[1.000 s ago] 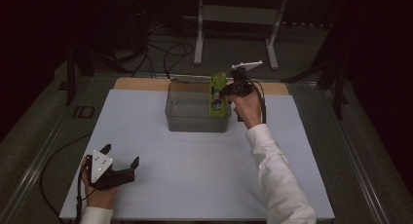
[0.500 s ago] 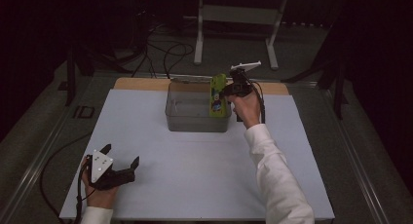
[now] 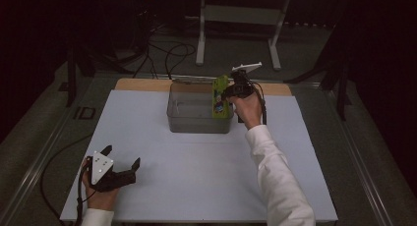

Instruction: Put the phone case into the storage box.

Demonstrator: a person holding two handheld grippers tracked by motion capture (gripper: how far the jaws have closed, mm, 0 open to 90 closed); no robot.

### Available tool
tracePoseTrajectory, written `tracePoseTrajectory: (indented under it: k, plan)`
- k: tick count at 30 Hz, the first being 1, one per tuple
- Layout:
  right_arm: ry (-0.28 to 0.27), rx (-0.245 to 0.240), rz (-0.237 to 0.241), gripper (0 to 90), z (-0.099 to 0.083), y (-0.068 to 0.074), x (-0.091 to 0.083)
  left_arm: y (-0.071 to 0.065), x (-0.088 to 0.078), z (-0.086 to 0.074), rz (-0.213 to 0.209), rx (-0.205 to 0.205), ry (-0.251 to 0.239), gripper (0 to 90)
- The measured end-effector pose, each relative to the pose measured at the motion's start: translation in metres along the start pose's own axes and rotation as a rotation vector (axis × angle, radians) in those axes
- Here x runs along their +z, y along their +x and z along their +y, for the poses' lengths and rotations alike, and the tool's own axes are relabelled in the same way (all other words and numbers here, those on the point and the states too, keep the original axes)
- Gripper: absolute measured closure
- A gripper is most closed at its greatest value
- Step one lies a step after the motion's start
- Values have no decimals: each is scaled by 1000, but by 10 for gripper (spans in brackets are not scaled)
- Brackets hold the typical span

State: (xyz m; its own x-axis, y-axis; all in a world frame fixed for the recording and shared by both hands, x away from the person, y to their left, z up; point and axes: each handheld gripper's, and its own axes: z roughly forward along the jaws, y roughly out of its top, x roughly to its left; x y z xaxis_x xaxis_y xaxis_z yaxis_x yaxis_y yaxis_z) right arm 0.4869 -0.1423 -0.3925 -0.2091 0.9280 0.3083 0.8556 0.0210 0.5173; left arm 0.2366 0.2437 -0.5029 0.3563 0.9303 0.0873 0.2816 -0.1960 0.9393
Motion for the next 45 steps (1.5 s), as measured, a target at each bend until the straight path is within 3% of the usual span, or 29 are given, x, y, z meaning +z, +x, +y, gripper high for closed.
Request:
tracePoseTrajectory:
  k: [29, 45]
  plan:
    - [59, 3, -99, 781, -2, 4, 27, 1, 0, 0, 0, -4, -7, 0]
    - [90, 20, -114, 781, -2, 2, 37, 1, -1, 0, 1, -5, -8, 0]
